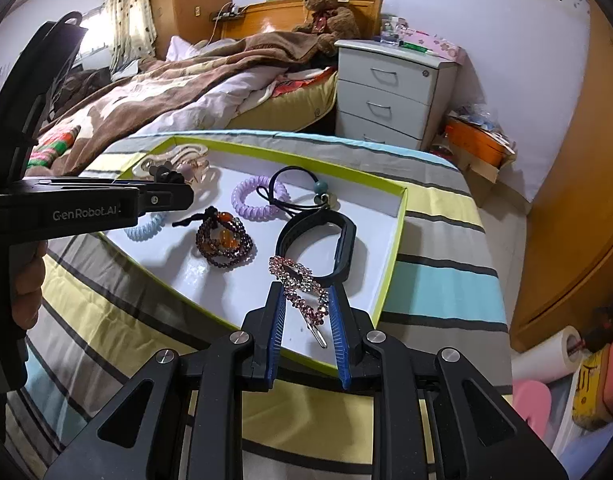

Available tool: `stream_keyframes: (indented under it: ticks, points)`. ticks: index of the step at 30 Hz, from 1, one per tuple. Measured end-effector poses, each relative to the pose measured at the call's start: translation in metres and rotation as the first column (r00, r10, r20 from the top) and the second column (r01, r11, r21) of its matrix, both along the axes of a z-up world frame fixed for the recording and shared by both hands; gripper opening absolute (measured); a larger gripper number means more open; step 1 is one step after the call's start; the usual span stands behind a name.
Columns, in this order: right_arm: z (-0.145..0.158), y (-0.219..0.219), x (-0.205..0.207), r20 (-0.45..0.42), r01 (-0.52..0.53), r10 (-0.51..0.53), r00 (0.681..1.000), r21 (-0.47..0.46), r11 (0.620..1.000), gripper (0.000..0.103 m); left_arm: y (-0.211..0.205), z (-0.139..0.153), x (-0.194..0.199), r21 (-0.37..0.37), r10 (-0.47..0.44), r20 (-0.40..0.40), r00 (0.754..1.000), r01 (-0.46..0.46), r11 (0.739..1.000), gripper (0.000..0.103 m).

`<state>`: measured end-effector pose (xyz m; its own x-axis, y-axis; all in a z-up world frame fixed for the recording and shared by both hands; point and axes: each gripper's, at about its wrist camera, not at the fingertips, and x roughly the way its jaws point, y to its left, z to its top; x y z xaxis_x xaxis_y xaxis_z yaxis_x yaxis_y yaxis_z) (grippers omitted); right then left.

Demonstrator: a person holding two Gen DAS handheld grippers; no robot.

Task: Organize jewelry
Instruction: 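Carry the bear-head tie and rhinestone clip over the green box with both grippers, then open the left gripper to drop the bear-head hair tie into the box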

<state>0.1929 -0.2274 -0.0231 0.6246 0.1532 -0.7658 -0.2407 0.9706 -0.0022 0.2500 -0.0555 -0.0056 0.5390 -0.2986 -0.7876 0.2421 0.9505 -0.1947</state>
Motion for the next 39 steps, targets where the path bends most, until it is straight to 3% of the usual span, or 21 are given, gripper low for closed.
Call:
stream_keyframes:
  ticks: [39]
  points:
    - [-0.011, 0.002, 0.021, -0.114, -0.087, 0.084, 0.990, -0.024, 0.996, 0.023, -0.017, -0.025, 0.003, 0.050, -0.012, -0.053, 0.999, 0.015, 0.999, 0.030]
